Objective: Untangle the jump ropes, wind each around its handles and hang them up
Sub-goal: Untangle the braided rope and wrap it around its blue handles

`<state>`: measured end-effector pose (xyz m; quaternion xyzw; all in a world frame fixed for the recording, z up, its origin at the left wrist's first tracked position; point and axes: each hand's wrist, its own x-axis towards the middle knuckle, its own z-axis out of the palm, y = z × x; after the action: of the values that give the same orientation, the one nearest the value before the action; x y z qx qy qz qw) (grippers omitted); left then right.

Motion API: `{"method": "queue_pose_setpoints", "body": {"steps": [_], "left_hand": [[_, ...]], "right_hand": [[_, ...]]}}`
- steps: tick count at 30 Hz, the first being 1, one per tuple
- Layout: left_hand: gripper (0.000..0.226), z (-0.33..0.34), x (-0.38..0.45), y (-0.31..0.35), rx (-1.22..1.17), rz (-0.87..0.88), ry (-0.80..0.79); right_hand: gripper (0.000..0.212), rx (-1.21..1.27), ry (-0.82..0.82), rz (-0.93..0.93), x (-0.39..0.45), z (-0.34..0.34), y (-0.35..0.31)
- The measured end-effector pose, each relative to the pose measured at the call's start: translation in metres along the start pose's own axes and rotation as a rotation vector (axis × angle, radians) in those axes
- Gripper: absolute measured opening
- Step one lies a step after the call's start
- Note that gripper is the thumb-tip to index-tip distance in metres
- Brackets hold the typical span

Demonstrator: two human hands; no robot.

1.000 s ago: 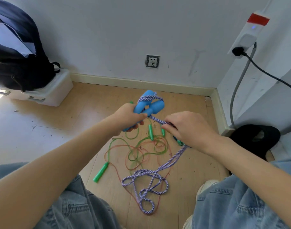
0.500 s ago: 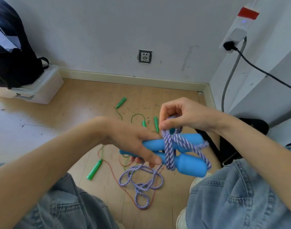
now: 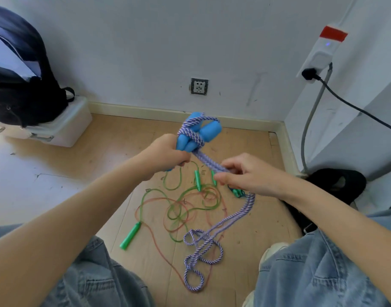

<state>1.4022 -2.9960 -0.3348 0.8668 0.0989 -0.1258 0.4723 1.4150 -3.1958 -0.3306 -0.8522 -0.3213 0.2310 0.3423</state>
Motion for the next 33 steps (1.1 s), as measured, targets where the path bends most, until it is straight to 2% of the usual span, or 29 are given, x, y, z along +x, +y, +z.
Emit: {"method": "queue_pose_setpoints", "body": {"steps": [4,7,11,14,17,21,24,27,31,33], "left_hand": [[0.023,0.012,0.007,-0.011,0.425,-0.017,0.013],[0.031,0.021,0.006,-0.012,0.614,-0.001,-0.018],[0.034,0.043,-0.013,-0.008,0.848,0.066,-0.223],[0.035,0.057,-0.034,0.006,0.89,0.257,-0.418],[0.034,0.047,-0.041,0.02,0.809,0.358,-0.5],[0.024,0.026,-0.036,0.024,0.799,0.43,-0.423],[0.028,0.028,-0.03,0.019,1.063,0.39,-0.294],[0.036,0.041,-0.026,0.014,1.238,0.439,-0.329],[0.03,0.037,-0.032,0.02,1.013,0.551,-0.493],[0.03,0.024,-0.035,0.023,0.817,0.601,-0.5]], "right_hand": [[0.036,-0.154,0.121,-0.015,0.004,-0.001,-0.004],[0.033,-0.225,0.113,-0.029,0.004,-0.001,-0.005],[0.022,-0.259,0.149,-0.042,0.005,-0.006,-0.004],[0.018,-0.214,0.134,-0.021,0.007,-0.011,-0.003],[0.011,-0.087,0.103,0.006,0.006,-0.018,-0.001],[0.007,0.035,0.126,0.014,0.005,-0.032,0.003],[0.007,-0.006,0.114,0.025,0.007,-0.03,0.002],[0.006,-0.052,0.082,0.001,0.01,-0.024,0.0],[0.004,0.022,0.028,-0.008,0.008,-0.023,0.002],[0.004,0.134,0.032,0.004,0.005,-0.028,0.003]]}}
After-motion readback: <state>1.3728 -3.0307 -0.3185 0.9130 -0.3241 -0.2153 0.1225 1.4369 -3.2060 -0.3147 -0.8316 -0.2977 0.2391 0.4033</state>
